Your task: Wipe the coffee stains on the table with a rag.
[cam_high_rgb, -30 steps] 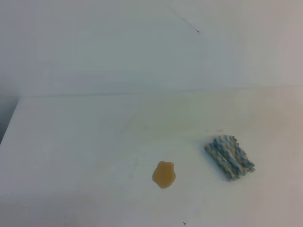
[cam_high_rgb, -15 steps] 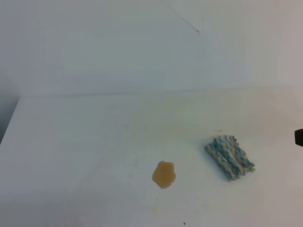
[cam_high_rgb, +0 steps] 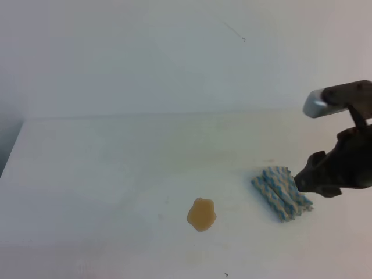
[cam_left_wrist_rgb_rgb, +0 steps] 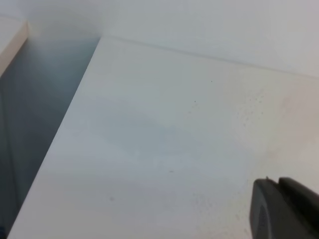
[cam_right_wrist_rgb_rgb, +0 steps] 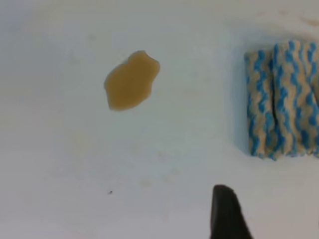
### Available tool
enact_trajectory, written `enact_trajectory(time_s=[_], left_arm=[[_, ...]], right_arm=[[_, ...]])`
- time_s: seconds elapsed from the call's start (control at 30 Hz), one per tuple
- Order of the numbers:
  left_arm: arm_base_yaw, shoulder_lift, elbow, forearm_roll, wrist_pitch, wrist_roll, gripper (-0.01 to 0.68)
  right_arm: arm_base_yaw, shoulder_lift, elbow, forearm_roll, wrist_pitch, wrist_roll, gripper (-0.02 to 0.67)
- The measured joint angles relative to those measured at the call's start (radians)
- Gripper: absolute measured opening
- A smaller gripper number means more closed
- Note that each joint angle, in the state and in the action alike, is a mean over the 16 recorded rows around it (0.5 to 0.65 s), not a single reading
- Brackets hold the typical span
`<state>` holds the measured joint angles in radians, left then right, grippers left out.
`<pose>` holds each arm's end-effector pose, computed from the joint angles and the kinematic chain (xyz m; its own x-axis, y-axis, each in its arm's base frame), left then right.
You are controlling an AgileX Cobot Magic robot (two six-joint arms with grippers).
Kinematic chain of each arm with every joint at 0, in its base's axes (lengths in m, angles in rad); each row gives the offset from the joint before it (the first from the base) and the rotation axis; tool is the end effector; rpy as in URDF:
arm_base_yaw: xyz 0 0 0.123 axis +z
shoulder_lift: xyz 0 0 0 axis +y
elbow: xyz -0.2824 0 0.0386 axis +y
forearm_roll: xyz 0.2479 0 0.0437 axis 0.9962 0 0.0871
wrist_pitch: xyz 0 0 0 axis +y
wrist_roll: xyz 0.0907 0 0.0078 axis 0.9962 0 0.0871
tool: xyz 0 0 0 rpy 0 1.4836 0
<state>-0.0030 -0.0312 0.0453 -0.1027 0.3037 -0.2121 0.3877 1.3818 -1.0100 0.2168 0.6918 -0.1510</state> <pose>0.0536 -0.0030 0.1722 -0.2263 -0.3044 -0.9253 -0.0380 0.9520 -0.3038 0.2572 0.1186 0.2841 -0.7684 -0.2956 -0.5676 -0.4338 0.8926 0.1225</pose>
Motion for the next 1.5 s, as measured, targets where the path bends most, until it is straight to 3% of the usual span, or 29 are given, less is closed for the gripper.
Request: enact_trajectory(time_s=[0.43,0.97,1.3,1.5], left_arm=[[0.0,0.0,0.0,0.0,0.0,0.0,0.001],[-0.002,0.0,0.0,0.0,0.0,0.0,0.001],[-0.002,0.003,-0.003,0.0,0.001,0.0,0.001],[-0.002,0.004,-0.003,0.0,0.001,0.0,0.001]], right_arm=[[0.084,0.353,-0.191,-0.249,0.047,0.233,0.39],[0.083,0.605,-0.336,-0.288,0.058,0.242,0.377],[0.08,0.653,-0.353,-0.296,0.055,0.232,0.165],[0.08,0.652,-0.359,-0.226,0.039,0.182,0.031]])
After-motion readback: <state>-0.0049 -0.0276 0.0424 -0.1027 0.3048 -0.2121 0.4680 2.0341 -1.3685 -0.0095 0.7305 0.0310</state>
